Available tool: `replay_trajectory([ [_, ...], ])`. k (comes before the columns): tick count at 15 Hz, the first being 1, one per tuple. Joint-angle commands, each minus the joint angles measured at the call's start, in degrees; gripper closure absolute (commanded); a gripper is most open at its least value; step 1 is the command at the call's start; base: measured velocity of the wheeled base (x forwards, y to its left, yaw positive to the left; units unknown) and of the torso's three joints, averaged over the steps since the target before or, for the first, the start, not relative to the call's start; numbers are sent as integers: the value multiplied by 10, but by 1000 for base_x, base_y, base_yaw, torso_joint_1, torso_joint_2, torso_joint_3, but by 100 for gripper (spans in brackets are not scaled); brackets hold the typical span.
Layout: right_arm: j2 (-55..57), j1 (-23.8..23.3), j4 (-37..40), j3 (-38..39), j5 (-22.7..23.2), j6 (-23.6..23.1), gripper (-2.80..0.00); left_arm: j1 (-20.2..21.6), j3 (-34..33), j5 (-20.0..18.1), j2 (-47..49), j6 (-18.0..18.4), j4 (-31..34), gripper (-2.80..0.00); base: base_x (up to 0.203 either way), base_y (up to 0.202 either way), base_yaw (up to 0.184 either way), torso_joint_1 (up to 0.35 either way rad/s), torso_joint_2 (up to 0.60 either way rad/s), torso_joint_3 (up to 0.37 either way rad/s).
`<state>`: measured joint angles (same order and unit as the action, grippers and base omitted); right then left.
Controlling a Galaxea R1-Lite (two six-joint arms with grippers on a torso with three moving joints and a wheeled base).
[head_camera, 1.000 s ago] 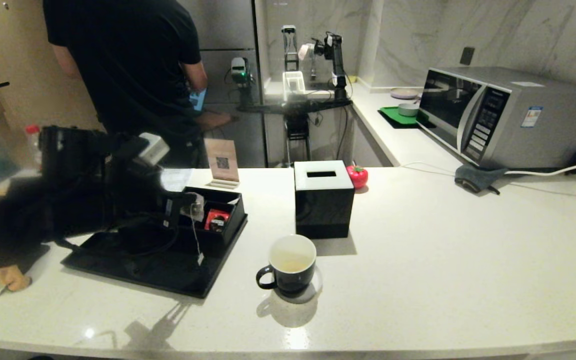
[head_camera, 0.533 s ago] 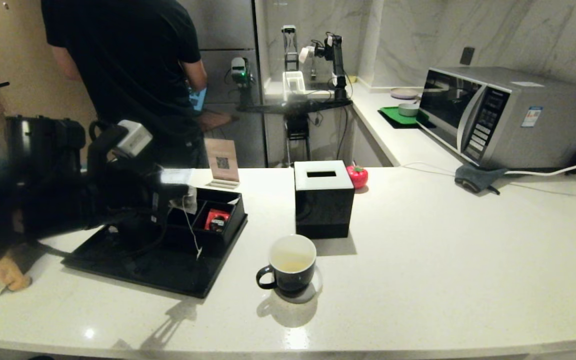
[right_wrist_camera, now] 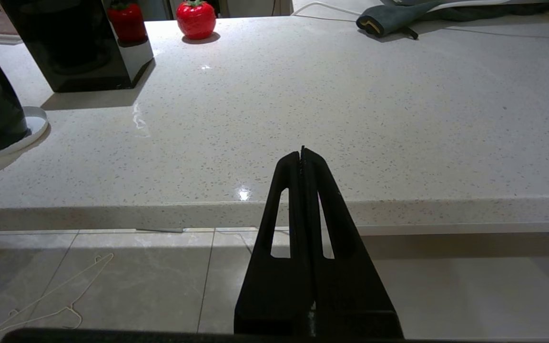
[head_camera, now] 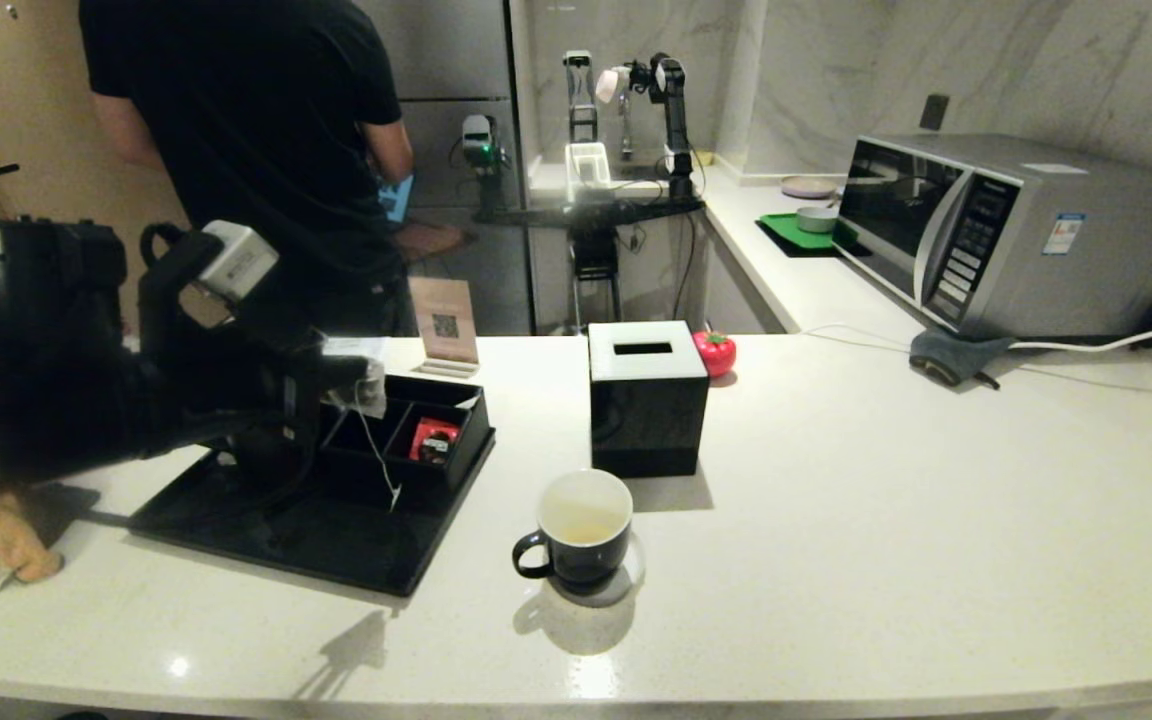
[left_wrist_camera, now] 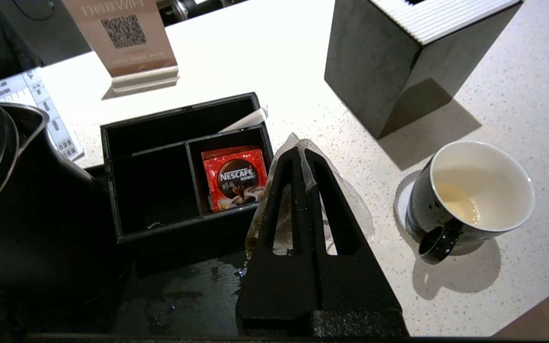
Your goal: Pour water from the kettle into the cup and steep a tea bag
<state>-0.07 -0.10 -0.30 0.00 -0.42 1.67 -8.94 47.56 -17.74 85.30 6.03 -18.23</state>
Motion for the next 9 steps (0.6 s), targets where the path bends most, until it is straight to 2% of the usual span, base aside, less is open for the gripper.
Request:
replay_trajectory([
  [1, 1, 0, 0, 0, 0, 0, 0, -1, -2, -2, -9, 0, -1, 0, 0, 0, 0, 0, 0, 0],
  [7, 1, 0, 0, 0, 0, 0, 0, -7, 14, -4, -3, 0, -3, 0, 0, 0, 0, 0, 0, 0],
  [9, 1, 0, 0, 0, -1, -4, 0, -15, 18, -3, 6, -6, -23, 0, 0, 0, 0, 0, 0, 0],
])
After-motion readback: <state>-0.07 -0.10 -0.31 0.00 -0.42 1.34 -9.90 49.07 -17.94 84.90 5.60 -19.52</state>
